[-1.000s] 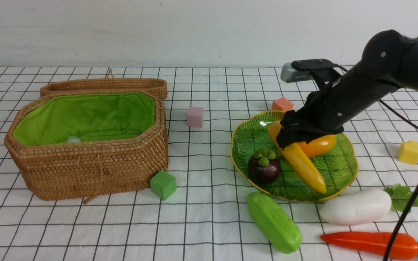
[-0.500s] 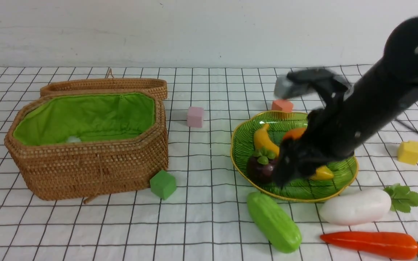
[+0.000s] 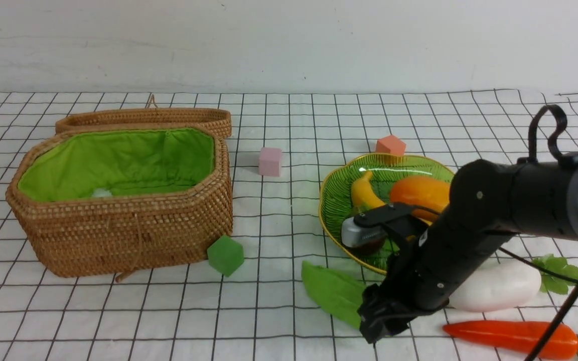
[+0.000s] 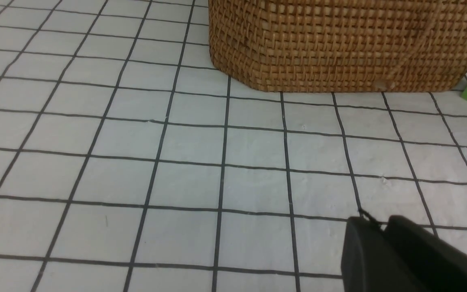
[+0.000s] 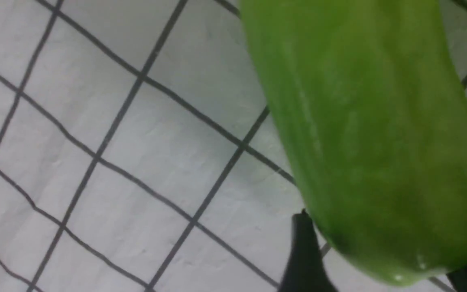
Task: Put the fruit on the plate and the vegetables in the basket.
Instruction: Take a chayote with your right arm and place it on the basket on the left.
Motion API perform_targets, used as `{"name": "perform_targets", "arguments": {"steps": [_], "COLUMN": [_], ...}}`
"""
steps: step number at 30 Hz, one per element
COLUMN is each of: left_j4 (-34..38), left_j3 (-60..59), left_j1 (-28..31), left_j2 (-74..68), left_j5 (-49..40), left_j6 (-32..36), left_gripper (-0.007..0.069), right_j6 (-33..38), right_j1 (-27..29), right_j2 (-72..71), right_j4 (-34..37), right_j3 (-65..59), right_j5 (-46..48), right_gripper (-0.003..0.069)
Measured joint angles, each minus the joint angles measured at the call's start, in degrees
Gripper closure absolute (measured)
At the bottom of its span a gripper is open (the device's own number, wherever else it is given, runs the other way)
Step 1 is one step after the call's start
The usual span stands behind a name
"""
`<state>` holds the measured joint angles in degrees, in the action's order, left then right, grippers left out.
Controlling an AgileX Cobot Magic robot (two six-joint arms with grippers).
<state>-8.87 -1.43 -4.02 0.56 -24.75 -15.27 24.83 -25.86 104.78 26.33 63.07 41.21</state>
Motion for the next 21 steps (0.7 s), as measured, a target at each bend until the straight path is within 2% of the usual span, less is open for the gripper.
{"name": "perform_targets", "arguments": {"steps": [2, 6, 14, 21], "left_j4": [0.0, 0.0, 0.0, 0.0], "left_j3": [0.0, 0.0, 0.0, 0.0], "left_j1": [0.0, 0.0, 0.0, 0.0], "left_j2": [0.0, 0.0, 0.0, 0.0], "left_j5": [0.0, 0.0, 0.0, 0.0], "left_j6": [0.0, 0.0, 0.0, 0.0], "left_gripper": [0.0556, 0.0552, 0.0544, 0.0535], "right_j6": [0.1, 1.6, 8.0, 6.2], "right_j1": [0.0, 0.0, -0.4, -5.6], "right_j2": [-0.1, -1.5, -4.7, 1.5], "right_j4": [0.4, 1.5, 10.4, 11.4], "right_j3": [0.3, 2.1, 12.4, 34.4], "right_j5": [0.6, 3.4, 12.8, 17.3], "right_gripper": [0.032, 0.0317, 0.0317, 0.0317]}}
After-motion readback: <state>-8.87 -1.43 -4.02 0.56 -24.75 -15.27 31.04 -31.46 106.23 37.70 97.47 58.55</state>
